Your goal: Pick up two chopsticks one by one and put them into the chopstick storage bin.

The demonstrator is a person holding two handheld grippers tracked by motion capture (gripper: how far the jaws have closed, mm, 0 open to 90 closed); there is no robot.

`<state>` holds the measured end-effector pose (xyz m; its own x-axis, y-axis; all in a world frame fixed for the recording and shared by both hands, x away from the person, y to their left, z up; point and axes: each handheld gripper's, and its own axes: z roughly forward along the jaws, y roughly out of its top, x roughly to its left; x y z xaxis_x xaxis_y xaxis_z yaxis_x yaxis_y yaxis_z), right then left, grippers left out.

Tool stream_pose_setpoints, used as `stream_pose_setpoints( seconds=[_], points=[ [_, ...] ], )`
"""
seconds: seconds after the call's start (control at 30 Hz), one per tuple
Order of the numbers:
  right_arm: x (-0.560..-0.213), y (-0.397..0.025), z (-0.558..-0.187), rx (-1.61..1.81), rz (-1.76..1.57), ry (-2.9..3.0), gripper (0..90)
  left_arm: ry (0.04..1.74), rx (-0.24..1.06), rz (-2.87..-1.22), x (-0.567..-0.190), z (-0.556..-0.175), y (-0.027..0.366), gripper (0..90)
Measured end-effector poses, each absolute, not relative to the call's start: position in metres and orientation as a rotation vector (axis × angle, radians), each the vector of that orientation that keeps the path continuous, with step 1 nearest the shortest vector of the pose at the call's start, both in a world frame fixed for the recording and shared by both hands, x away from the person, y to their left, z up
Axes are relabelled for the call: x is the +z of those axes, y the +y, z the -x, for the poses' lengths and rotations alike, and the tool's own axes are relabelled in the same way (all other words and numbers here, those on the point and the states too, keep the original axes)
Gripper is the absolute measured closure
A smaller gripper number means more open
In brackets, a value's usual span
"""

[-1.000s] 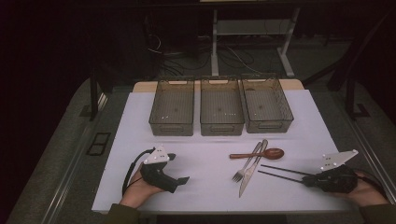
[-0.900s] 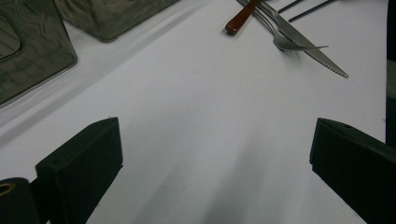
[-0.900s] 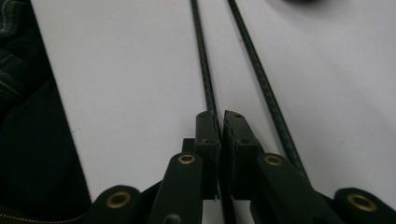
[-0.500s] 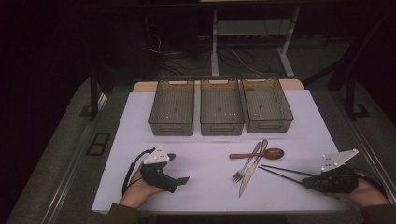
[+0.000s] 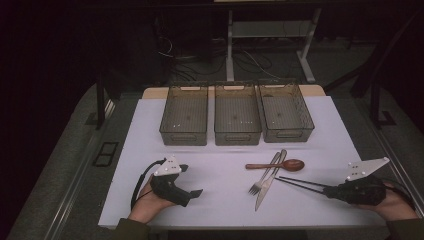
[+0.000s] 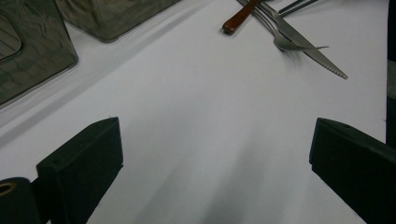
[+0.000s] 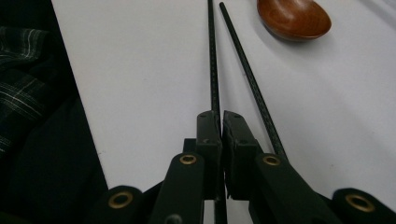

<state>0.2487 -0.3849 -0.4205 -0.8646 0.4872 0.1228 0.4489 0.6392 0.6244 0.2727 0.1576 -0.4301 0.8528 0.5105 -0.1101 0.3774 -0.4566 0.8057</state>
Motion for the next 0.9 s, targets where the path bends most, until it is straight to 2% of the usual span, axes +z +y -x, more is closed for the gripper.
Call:
stream_pose_setpoints(
  seconds=[0.5, 0.9],
  points=[
    [-0.407, -0.389, -0.248, 1.125, -0.79, 2.732, 84.8, 0.642, 0.183, -2.101, -0.431, -0.273, 0.157, 1.9],
    [-0.398, -0.367, -0.266, 1.179, -0.798, 2.66, 84.8, 0.653, 0.175, -2.075, -0.429, -0.275, 0.159, 2.0]
  ],
)
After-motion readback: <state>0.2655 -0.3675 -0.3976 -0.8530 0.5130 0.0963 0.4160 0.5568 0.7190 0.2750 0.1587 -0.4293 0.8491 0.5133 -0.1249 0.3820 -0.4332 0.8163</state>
